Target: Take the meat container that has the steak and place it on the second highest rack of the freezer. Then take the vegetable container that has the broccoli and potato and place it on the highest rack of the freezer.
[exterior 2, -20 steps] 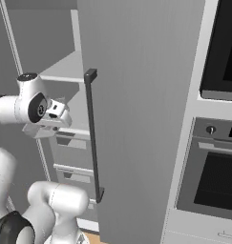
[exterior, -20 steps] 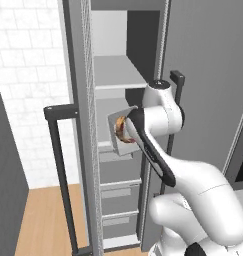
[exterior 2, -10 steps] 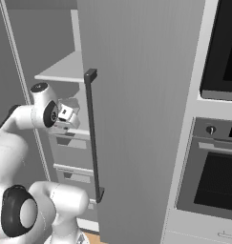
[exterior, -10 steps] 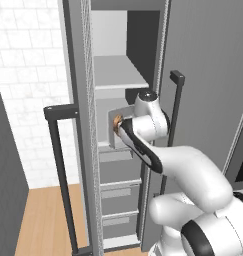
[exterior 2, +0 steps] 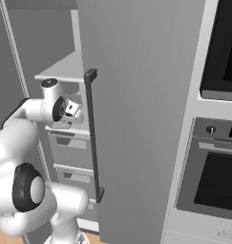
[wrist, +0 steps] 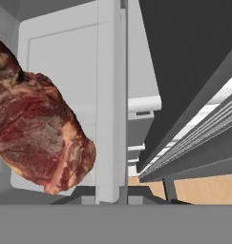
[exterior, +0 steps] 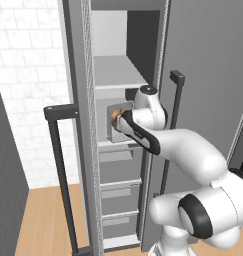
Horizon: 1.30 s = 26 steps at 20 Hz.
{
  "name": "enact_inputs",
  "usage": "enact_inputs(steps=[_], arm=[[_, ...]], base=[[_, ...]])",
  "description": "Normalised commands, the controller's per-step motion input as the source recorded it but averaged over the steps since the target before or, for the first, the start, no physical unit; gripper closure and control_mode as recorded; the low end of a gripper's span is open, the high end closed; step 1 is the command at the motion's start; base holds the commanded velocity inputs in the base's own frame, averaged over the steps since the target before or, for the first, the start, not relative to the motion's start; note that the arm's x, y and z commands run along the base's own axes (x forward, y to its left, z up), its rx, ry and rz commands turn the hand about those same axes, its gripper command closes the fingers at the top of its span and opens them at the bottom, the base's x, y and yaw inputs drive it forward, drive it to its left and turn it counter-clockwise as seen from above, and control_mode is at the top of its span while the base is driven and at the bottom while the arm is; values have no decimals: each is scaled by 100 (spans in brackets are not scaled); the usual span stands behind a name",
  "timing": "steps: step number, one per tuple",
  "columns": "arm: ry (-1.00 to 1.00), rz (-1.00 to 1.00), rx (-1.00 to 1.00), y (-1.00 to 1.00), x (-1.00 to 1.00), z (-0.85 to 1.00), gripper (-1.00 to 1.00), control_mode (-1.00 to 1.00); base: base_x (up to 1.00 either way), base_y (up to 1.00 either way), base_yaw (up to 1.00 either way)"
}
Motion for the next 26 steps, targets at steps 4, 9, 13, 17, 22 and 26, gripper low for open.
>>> enact_inputs(steps=[4,9,13,17,22,26], arm=[[2,4,2,0,17,-5,100,-100],[0,0,0,0,25,-55,100,-100],[0,0,0,0,20,-79,100,-100],[-2,0,0,0,4,-69,100,-100],[-2,0,-2,5,26,1,100,-100],[-1,-5,-2,6,84,27,100,-100]], base=[[0,0,0],[0,0,0],[0,0,0],[0,0,0],[0,0,0],[0,0,0]])
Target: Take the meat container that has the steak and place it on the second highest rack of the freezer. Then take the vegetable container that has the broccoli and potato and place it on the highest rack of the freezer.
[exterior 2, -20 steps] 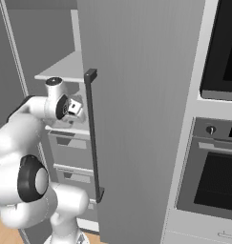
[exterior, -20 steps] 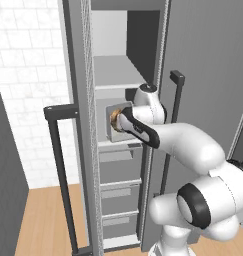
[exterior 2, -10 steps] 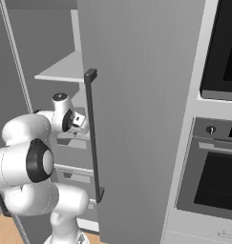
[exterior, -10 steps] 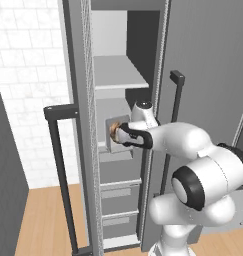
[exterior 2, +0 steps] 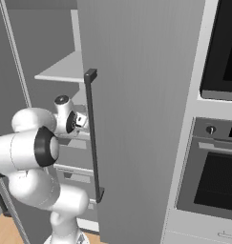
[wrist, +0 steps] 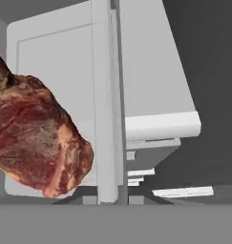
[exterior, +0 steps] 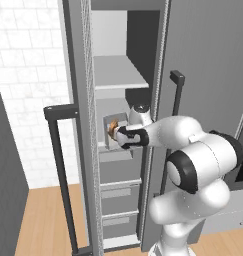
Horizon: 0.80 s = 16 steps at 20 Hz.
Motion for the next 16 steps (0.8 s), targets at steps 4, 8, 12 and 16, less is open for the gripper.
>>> enact_inputs(steps=[4,8,12,16], arm=[[0,-10,0,1,89,38,100,-100],[0,-10,0,6,72,6,100,-100],[-1,-3,0,22,17,1,100,-100],[-10,0,0,55,-13,-1,100,-100]], base=[[0,0,0],[0,0,0],[0,0,0],[0,0,0]])
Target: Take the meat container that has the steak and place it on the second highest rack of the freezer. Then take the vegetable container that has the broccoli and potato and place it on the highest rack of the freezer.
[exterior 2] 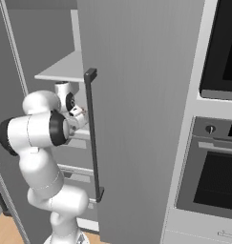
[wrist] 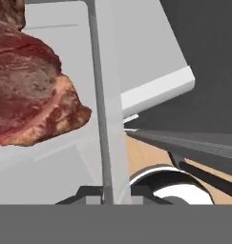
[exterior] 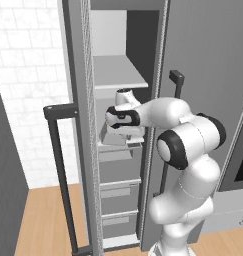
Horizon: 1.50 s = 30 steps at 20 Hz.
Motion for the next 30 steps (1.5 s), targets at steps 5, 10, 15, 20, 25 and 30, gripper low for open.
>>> enact_inputs(steps=[5,10,15,20,25,30], arm=[[-20,0,-1,9,5,-23,100,-100],[-14,0,-1,0,45,-27,100,-100],[-6,0,-2,0,76,-28,100,-100],[-7,0,-2,0,63,-20,100,-100],[-6,0,0,12,18,-13,-100,-100],[-2,0,0,6,3,0,-100,-100]], base=[[0,0,0],[0,0,0],[0,0,0],[0,0,0],[0,0,0],[0,0,0]])
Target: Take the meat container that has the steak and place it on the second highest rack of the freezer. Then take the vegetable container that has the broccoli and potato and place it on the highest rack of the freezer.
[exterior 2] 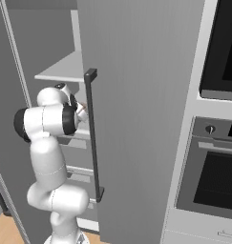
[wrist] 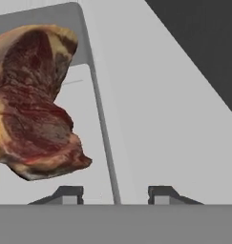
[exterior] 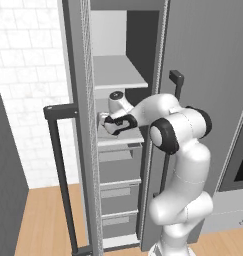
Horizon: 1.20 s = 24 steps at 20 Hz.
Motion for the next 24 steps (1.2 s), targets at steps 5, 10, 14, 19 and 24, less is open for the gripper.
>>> enact_inputs(steps=[5,10,14,19,24], arm=[[-19,0,0,-1,-8,1,-100,-100],[-27,0,0,-7,-63,22,-100,-100],[-18,3,0,-15,-75,12,-100,-100],[-3,7,1,-22,-63,71,-100,-100],[1,13,1,-15,-66,100,-100,-100]], base=[[0,0,0],[0,0,0],[0,0,0],[0,0,0],[0,0,0]])
